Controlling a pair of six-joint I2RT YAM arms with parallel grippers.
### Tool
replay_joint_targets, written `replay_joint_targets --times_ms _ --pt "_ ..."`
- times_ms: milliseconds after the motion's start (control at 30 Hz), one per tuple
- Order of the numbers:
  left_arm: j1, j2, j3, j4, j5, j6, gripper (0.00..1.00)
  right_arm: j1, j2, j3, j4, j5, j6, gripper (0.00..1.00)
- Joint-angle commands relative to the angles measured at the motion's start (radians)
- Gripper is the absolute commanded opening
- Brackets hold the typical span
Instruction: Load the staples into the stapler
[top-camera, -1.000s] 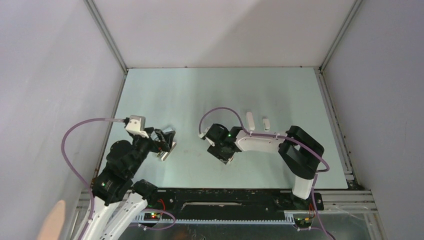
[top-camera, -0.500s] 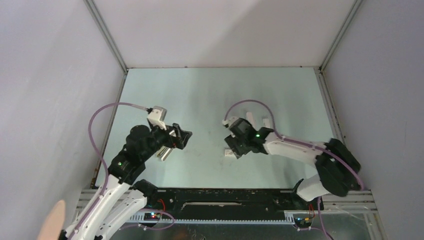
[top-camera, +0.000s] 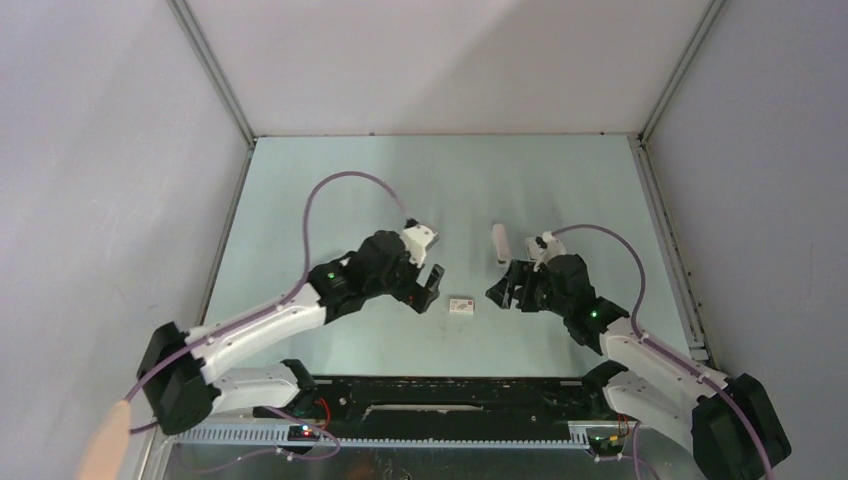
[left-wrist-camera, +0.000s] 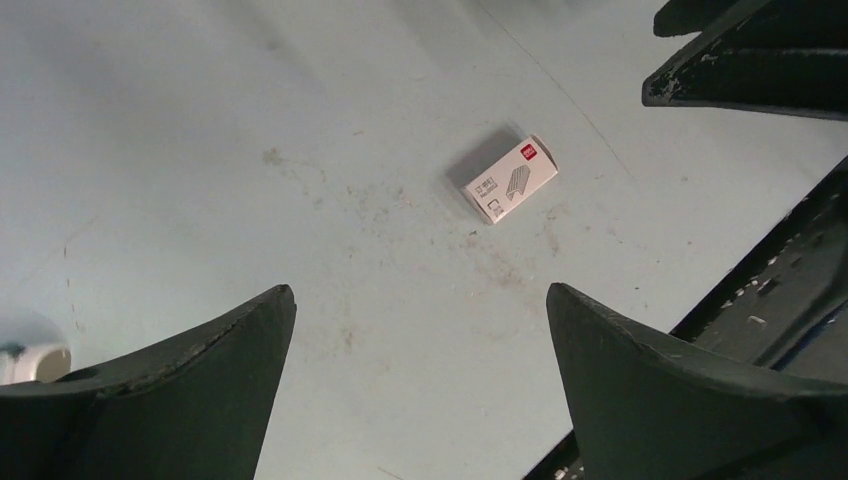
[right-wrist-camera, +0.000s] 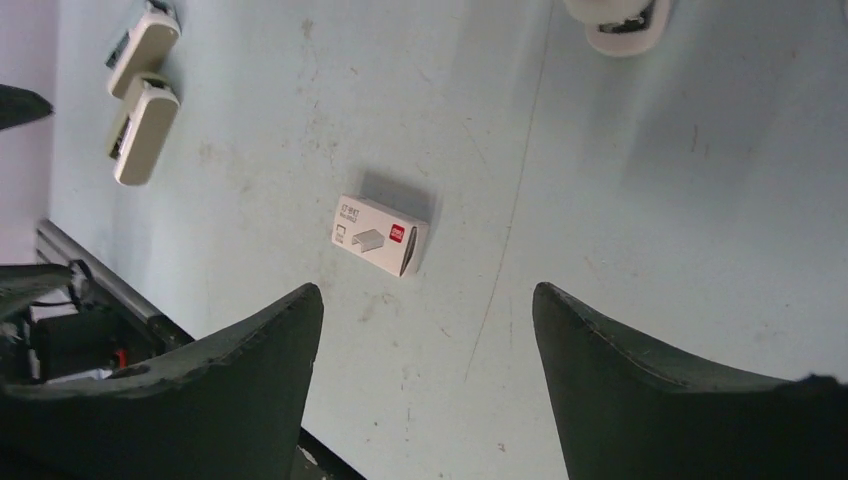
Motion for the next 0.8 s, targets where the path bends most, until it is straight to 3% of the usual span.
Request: replay_joint_targets --times_ms 0,167,367,767 --pt "-0.058 0.135 0.093 0.011 -0.005 0.182 1.0 -0.066 -0.047 -0.109 0.24 -0.157 0.173 0.8" --pt "-0.083 0.276 0.111 0.077 0.072 0.325 1.0 -0.147 -0.044 -0.231 0.433 -0.263 0.3 0.84" --pt "-0.088 0.432 0.138 0.126 0.126 0.434 0.94 -0.158 -0.003 -0.265 0.498 -0.271 0.317 0.86" --pt "-0.098 0.614 0.173 0.251 0.144 0.497 0.8 -0.165 0.198 -0.268 0.662 -0.316 0.35 0.86"
